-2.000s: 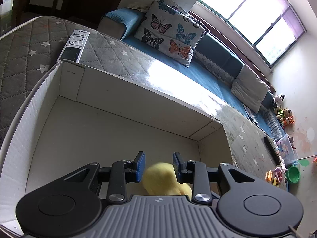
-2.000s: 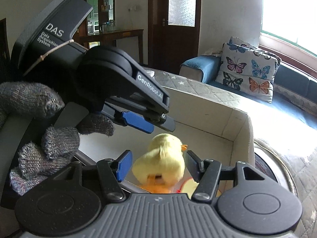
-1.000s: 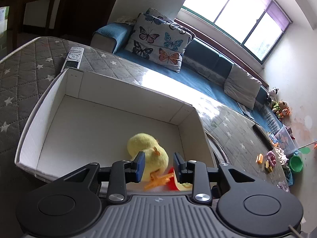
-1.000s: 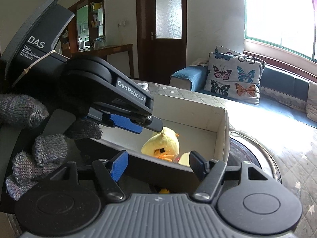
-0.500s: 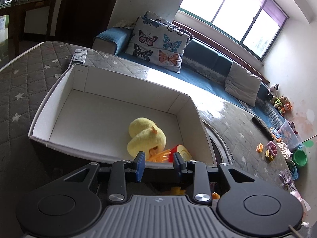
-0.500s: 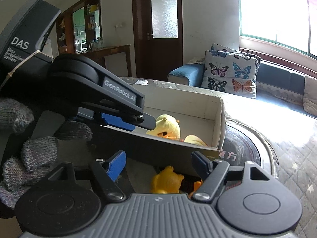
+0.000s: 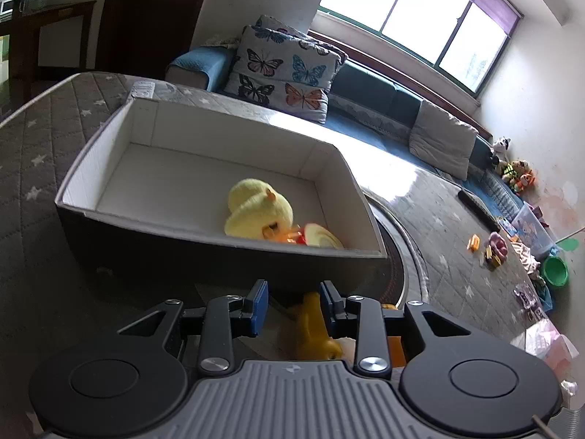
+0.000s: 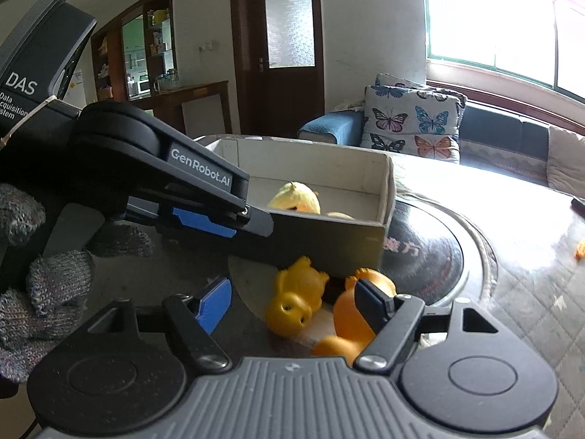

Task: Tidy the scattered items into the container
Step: 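Move both grippers back to the large orange rubber duck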

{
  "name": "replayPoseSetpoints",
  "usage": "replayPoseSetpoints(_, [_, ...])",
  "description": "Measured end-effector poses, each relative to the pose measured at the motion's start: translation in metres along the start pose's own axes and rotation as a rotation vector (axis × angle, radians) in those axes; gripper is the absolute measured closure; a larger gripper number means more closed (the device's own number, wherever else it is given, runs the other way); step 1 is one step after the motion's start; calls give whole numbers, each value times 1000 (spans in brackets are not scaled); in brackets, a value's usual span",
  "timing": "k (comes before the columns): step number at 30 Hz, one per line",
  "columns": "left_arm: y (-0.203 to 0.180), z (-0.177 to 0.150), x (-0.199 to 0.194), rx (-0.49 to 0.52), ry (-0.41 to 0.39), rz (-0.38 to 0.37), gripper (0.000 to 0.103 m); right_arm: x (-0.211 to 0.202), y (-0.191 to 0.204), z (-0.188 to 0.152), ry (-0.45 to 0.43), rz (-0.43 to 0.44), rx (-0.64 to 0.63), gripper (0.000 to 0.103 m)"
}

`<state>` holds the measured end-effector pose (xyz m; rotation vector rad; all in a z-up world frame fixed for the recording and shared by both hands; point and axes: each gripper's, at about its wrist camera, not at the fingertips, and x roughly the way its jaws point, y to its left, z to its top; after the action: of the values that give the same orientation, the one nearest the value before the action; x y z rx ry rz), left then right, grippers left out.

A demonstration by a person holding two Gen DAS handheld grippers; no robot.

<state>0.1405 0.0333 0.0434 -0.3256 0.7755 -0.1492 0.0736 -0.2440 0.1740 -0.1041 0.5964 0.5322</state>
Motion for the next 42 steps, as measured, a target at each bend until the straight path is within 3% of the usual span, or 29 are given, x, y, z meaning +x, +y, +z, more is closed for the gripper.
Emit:
replayPoseSetpoints(17, [-25, -20, 7, 30, 62, -41, 68, -14, -26, -34, 43, -65, 87, 27])
replayPoseSetpoints(30, [-45, -15, 22, 39, 107, -98, 68, 2, -32, -36, 73, -62, 96, 28])
replayPoseSetpoints(42, [-58, -3, 54, 3, 175, -125, 68, 11, -36, -34, 94, -51, 100, 40])
